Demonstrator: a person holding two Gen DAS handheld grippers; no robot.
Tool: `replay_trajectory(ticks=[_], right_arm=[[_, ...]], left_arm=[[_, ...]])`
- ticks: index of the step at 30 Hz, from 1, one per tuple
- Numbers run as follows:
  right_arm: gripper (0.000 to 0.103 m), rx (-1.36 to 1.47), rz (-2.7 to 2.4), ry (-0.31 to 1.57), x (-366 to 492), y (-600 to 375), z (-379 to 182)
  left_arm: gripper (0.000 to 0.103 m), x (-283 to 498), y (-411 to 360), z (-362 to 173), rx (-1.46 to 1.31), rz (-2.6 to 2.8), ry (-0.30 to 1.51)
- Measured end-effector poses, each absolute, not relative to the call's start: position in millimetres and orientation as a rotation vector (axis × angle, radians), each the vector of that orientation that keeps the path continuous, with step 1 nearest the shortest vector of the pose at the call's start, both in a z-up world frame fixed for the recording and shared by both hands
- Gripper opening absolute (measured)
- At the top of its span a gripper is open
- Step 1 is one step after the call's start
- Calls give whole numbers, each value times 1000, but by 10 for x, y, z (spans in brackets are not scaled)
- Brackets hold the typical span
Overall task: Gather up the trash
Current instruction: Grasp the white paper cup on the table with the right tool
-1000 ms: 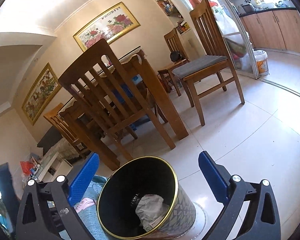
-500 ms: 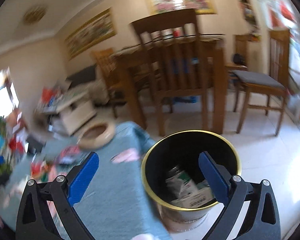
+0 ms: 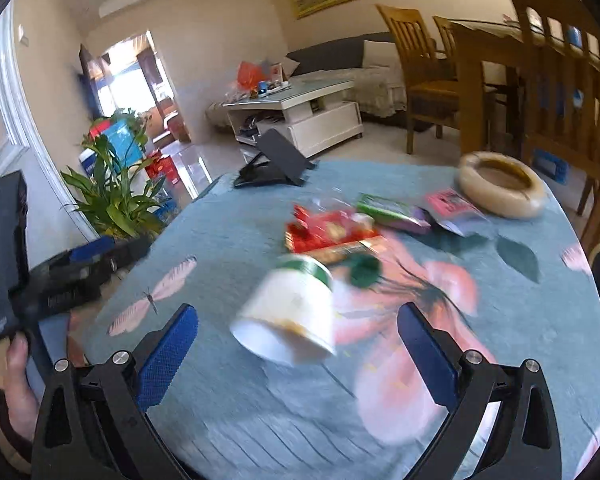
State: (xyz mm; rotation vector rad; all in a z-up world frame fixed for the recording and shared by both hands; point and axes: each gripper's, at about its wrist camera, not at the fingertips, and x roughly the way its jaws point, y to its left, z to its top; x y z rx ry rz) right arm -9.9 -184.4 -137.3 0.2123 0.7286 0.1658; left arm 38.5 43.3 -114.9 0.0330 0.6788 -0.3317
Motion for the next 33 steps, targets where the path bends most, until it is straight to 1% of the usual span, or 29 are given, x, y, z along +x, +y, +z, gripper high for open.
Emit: replay_trajectory(ticks=[3, 4, 10, 11, 13, 14, 26, 33], right_arm=[[99, 205, 146, 803, 115, -1770, -1427], [97, 212, 140, 842, 184, -1763, -1486], [71, 221, 164, 972, 340, -1679, -1730], [71, 218, 169, 976, 335, -1675, -1742], [68, 222, 178, 970, 302, -1700, -1728], [64, 230, 184, 965, 294, -1719, -1720], [60, 342, 264, 941, -124, -1971, -1711], [60, 540, 272, 886, -369, -2494, -1766]], left_arm=[[100, 348, 488, -1208, 24, -344, 682], [100, 352, 506, -1203, 22, -344, 679], [100, 350, 558, -1180, -9, -356, 676], [100, 353, 552, -1186, -9, -356, 678], [100, 356, 538, -1200, -5, -353, 681], [100, 358, 526, -1207, -3, -354, 683], [100, 347, 340, -1327, 51, -359, 714], [100, 434, 130, -1363, 93, -464, 743]])
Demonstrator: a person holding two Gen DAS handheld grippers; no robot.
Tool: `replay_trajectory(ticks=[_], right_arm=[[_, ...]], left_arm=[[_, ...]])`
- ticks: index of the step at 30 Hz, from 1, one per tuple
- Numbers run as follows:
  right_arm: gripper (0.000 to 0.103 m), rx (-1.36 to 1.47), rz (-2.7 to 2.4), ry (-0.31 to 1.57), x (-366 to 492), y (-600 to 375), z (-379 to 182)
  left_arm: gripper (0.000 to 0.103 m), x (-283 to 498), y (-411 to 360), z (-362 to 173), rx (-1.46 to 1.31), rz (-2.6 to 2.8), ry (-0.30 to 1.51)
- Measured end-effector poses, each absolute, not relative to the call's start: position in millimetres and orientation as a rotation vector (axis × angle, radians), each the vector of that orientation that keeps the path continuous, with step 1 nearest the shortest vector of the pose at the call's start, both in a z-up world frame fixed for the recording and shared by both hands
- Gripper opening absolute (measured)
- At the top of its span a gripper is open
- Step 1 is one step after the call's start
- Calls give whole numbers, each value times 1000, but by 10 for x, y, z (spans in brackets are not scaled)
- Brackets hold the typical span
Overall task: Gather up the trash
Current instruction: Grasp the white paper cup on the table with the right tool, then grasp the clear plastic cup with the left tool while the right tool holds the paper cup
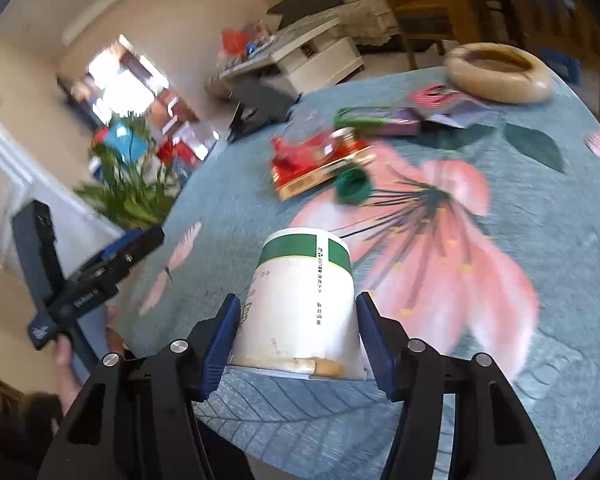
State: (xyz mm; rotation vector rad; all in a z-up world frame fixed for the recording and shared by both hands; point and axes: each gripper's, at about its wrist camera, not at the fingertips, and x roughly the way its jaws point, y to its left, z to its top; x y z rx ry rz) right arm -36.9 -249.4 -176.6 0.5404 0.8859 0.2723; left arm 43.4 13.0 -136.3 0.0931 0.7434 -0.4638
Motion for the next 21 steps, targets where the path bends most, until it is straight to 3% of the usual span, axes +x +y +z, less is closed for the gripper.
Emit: replay_trajectory(ticks=[6, 15, 18, 20, 21], right_arm=[[60, 582, 224, 802, -524, -2877, -1646], [60, 651, 200, 788, -652, -3205, -1821], [60, 664, 196, 781, -646, -3286, -1853], [60, 672, 193, 774, -641, -3329, -1870], [60, 675, 191, 772, -628, -3344, -1883]], left_arm=[[100, 841, -647, -1204, 372, -785, 675], [99, 1495, -1502, -1538, 574, -1031, 761], [86, 1575, -1599, -1647, 600, -1056, 780], [60, 1605, -1623, -1736, 623, -1066, 802], [60, 1603, -1617, -1782, 629, -1071, 808]])
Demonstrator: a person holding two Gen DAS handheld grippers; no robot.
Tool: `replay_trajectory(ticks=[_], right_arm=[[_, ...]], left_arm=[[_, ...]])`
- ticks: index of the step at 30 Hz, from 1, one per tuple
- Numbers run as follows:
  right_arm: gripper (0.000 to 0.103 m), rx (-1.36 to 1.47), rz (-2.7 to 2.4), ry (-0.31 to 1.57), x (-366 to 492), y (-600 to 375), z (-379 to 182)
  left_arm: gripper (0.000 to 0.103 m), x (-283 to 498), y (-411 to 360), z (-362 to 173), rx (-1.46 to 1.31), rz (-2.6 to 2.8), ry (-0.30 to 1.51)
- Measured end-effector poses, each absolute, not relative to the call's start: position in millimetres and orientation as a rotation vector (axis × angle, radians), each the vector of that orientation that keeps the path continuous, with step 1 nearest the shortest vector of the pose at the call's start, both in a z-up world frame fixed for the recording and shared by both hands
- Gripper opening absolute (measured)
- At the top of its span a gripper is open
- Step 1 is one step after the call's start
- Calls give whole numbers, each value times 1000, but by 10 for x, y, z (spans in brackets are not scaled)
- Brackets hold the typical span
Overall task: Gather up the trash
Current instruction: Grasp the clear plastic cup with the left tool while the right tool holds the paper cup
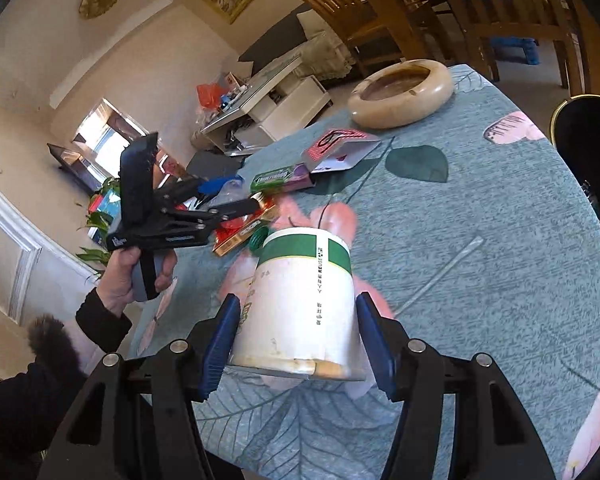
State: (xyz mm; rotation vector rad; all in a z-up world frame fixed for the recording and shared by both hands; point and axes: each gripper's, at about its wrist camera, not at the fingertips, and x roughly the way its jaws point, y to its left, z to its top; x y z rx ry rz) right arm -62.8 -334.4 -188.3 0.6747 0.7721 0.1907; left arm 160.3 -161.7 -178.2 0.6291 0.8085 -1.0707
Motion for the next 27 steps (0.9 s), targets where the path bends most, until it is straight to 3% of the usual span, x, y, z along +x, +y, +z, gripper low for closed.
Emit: replay_trajectory(ticks=[16, 27], right_arm=[[60, 669, 193, 731, -735, -3392, -1780], [60, 697, 62, 647, -1102, -3988, -1634]], left_arm=[[60, 962, -1256, -1181, 460, -1100, 657], [60, 434, -1633, -1241, 423, -1175, 697]])
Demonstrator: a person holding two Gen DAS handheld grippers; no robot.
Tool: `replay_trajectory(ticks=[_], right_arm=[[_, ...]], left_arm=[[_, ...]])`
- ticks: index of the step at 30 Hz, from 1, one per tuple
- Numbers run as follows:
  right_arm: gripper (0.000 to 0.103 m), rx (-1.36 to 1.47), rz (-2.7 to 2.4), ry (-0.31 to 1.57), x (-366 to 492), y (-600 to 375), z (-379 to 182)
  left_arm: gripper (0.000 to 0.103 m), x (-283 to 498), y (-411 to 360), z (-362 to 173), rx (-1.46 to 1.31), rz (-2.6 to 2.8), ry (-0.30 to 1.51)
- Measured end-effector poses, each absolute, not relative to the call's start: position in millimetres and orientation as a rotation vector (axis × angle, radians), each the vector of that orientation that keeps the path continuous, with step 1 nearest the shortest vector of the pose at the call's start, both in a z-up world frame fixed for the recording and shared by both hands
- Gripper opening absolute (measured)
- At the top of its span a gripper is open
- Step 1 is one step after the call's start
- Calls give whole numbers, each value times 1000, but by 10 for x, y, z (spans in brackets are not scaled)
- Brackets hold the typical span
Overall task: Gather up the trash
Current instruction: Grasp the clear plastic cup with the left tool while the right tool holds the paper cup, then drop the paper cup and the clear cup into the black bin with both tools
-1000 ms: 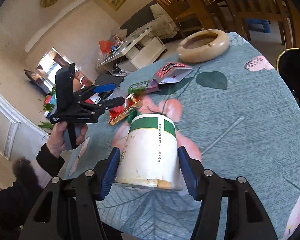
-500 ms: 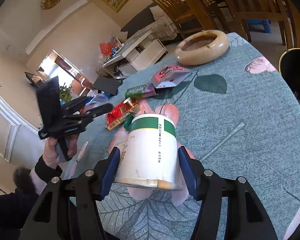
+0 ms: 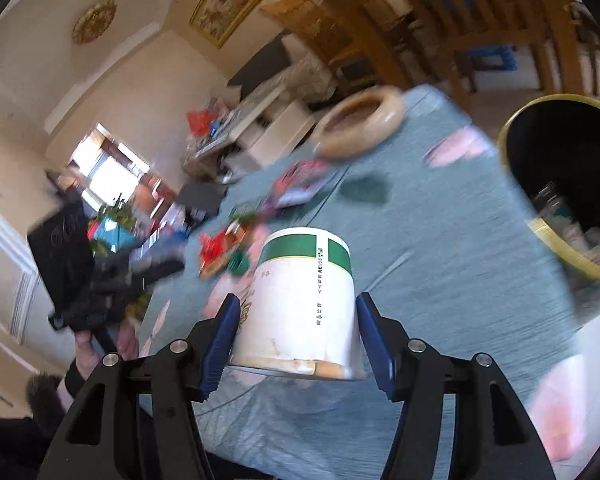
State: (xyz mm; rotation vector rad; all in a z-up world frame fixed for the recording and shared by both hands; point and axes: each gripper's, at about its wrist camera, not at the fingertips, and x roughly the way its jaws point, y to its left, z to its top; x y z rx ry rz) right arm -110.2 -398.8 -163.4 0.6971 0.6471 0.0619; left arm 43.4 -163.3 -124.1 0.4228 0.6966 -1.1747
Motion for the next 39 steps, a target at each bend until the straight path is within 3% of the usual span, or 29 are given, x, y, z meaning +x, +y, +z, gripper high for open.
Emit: replay_trajectory(ticks=[7, 13, 17, 29, 30, 31, 33, 39], right_arm=[[60, 547, -278, 509, -1400, -4892, -1112], [69, 563, -514, 602, -1277, -5474, -1544], [80, 580, -563, 542, -1434, -5560, -1528], [84, 682, -668, 292, -2102, -5801, -1410], [84, 697, -670, 276, -2129, -5817, -1413], [85, 709, -669, 265, -2149, -5853, -1422], [86, 712, -665, 260, -2148, -5852, -1421], [88, 688, -686, 238, -2186, -5798, -1370]], left_arm=[[60, 159, -2116, -1190, 462, -1250, 684], [60, 16, -2776, -1134, 453, -1324, 674], [60, -83, -3363, -1116, 461, -1387, 659], [61, -235, -4714, -1459, 539, -1431, 721], [65, -244, -4768, -1461, 545, -1432, 721], [80, -260, -4782, -1468, 553, -1422, 715], [100, -290, -4858, -1478, 580, -1375, 680], [100, -389, -4824, -1411, 599, -1356, 644]])
